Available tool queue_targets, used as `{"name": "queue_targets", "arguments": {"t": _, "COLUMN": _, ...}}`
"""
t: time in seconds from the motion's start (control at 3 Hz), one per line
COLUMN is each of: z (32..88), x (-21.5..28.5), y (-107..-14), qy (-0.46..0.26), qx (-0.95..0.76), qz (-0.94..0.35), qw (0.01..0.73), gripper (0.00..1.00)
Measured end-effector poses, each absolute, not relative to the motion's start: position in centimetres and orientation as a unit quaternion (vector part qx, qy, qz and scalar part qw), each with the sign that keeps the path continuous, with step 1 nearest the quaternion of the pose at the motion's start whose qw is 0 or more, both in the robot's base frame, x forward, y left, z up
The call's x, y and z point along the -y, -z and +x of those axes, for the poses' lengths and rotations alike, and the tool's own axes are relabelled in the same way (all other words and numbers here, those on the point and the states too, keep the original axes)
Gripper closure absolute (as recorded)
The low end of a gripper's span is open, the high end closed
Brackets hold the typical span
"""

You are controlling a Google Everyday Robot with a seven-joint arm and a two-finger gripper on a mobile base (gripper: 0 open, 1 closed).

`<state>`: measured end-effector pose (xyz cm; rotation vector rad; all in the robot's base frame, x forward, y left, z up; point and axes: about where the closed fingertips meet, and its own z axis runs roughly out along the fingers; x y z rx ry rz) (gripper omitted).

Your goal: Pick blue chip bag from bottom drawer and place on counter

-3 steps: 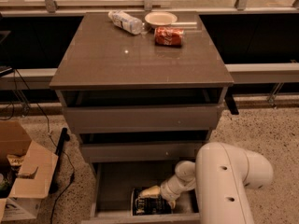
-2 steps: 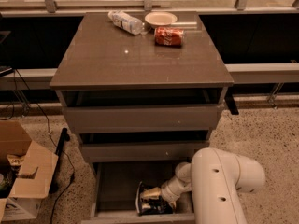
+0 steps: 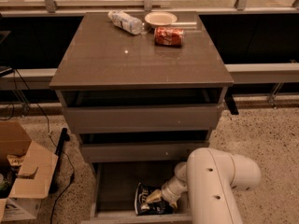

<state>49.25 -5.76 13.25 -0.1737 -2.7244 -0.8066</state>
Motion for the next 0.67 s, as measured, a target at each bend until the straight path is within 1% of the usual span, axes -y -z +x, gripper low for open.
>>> {"name": "queue_targets", "arguments": {"t": 0.33, "z": 49.2, "x": 5.8, "y": -13.4, "qy": 0.280, "qx": 0.947, "qz": -0.060, "qw": 0.147, "gripper": 0.49}}
{"name": "queue_targets", "arguments": {"t": 0.67, "z": 47.5, "x": 5.4, "y": -11.1, "qy": 0.262, "qx": 0.947, "qz": -0.057, "qw": 0.175, "gripper": 0.72}}
